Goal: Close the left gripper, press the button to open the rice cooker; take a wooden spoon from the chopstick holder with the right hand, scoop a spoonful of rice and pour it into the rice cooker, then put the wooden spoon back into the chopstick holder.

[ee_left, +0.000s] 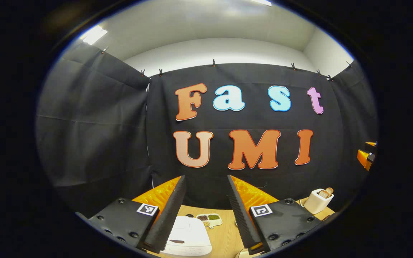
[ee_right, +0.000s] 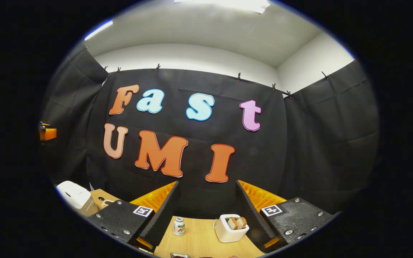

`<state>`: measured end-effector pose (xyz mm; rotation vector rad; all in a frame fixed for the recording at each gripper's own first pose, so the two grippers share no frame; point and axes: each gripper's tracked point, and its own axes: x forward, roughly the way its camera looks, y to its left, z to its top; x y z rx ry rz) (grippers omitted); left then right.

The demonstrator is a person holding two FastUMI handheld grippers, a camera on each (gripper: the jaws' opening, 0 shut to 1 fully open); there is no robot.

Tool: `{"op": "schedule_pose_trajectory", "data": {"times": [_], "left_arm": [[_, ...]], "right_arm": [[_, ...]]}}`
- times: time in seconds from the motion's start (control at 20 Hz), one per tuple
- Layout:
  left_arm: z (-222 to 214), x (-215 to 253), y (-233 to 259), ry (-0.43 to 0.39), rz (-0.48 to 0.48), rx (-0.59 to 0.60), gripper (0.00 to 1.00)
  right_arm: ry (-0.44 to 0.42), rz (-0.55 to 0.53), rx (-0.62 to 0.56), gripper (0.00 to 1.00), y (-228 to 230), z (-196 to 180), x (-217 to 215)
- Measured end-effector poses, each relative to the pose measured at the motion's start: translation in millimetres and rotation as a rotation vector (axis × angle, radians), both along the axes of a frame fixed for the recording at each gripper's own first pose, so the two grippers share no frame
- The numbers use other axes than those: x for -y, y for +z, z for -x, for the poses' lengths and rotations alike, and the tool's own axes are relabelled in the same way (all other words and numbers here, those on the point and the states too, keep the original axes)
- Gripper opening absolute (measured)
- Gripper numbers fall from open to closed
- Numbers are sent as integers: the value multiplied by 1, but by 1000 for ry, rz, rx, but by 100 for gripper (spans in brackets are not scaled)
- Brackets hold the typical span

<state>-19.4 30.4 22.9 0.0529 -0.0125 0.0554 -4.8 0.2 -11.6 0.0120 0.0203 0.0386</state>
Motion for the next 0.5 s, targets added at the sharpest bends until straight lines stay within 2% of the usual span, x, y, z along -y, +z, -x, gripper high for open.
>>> {"op": "schedule_pose_trajectory", "data": {"times": [0.2, 0.25, 0.3, 0.35, 0.4, 0.5], "left_arm": [[-4, -5, -11, 13, -37, -32, 22], [-4, -7, -8, 34, -43, -32, 23], [-7, -17, -12, 60, -49, -40, 15], [-13, -15, -21, 49, -55, -62, 7], [-8, -14, -25, 39, -54, -83, 5], [-11, -17, -32, 49, -44, -110, 8]], "right_arm": [[-4, 6, -13, 94, -7, 0, -2], [-6, 8, -16, 94, -7, 1, -2], [-9, 9, -20, 94, -9, 2, -2], [-12, 7, -24, 94, -10, 2, -3], [-16, 6, -29, 94, -12, 3, -2], [-22, 5, -33, 94, -13, 2, -1]]}}
